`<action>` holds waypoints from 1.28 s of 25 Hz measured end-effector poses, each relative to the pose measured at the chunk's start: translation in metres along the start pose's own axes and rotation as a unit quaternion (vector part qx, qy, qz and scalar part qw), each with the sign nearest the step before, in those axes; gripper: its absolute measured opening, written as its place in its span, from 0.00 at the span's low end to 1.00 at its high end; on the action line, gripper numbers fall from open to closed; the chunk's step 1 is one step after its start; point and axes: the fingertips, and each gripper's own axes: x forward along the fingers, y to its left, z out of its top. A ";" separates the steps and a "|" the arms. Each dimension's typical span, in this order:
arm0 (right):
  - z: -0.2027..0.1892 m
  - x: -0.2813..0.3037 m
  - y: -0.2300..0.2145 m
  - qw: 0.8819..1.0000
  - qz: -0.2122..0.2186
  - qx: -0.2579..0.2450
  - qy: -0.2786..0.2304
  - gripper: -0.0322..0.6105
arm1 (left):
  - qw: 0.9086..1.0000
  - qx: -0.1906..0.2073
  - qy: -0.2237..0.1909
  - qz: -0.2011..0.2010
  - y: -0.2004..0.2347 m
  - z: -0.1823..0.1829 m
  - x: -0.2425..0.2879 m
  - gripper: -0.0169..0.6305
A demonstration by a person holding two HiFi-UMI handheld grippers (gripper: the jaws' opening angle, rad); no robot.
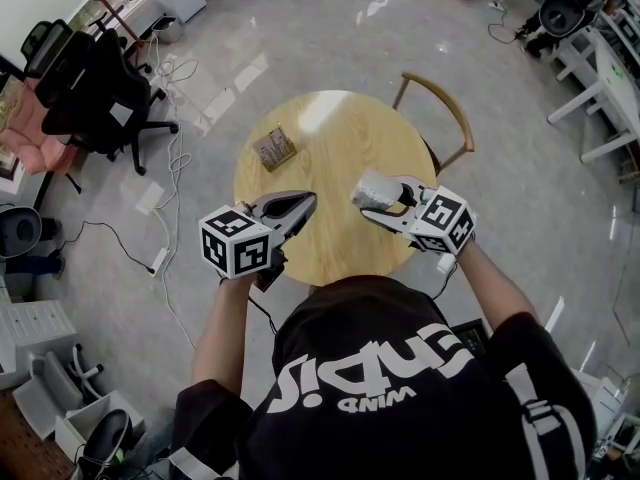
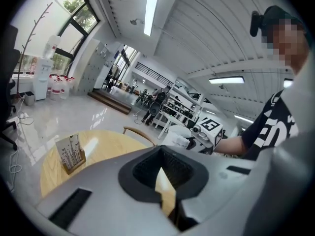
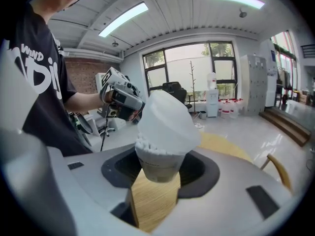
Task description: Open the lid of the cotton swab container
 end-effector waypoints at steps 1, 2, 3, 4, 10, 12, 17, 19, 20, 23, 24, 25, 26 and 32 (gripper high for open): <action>0.002 -0.004 -0.004 1.000 -0.014 0.009 -0.010 0.35 | 1.000 0.001 -0.005 0.008 0.002 0.000 -0.001 0.04; 0.004 -0.008 -0.008 0.999 -0.030 0.018 -0.021 0.35 | 1.000 0.002 -0.011 0.016 0.004 0.000 -0.003 0.04; 0.006 -0.012 -0.012 0.998 -0.045 0.025 -0.030 0.35 | 1.000 0.002 -0.019 0.025 0.006 0.000 -0.004 0.04; 0.008 -0.016 -0.016 0.997 -0.059 0.032 -0.039 0.35 | 0.999 0.002 -0.027 0.033 0.008 0.001 -0.006 0.04; 0.014 -0.037 -0.038 0.984 -0.139 0.074 -0.082 0.35 | 0.993 0.026 -0.067 0.098 0.021 0.001 -0.017 0.04; 0.016 -0.044 -0.043 0.978 -0.160 0.089 -0.097 0.35 | 0.989 0.036 -0.077 0.119 0.023 0.000 -0.020 0.04; 0.014 -0.053 -0.049 0.969 -0.194 0.100 -0.112 0.35 | 0.979 0.065 -0.097 0.169 0.030 -0.002 -0.031 0.04; 0.013 -0.056 -0.051 0.966 -0.208 0.100 -0.116 0.35 | 0.973 0.074 -0.106 0.190 0.034 -0.001 -0.038 0.04; 0.013 -0.058 -0.052 0.964 -0.215 0.101 -0.118 0.35 | 0.970 0.079 -0.111 0.201 0.035 -0.001 -0.041 0.04; 0.009 -0.061 -0.053 0.958 -0.234 0.107 -0.123 0.35 | 0.963 0.079 -0.125 0.227 0.040 -0.002 -0.051 0.04; 0.008 -0.062 -0.053 0.957 -0.239 0.110 -0.124 0.35 | 0.961 0.071 -0.133 0.232 0.042 -0.003 -0.054 0.04; 0.006 -0.063 -0.053 0.955 -0.244 0.114 -0.127 0.35 | 0.959 0.064 -0.141 0.238 0.044 -0.004 -0.058 0.04; 0.005 -0.063 -0.053 0.953 -0.248 0.117 -0.131 0.35 | 0.956 0.059 -0.148 0.245 0.045 -0.005 -0.061 0.04; 0.006 -0.073 -0.056 0.944 -0.270 0.118 -0.148 0.35 | 0.946 0.051 -0.162 0.277 0.050 -0.013 -0.070 0.04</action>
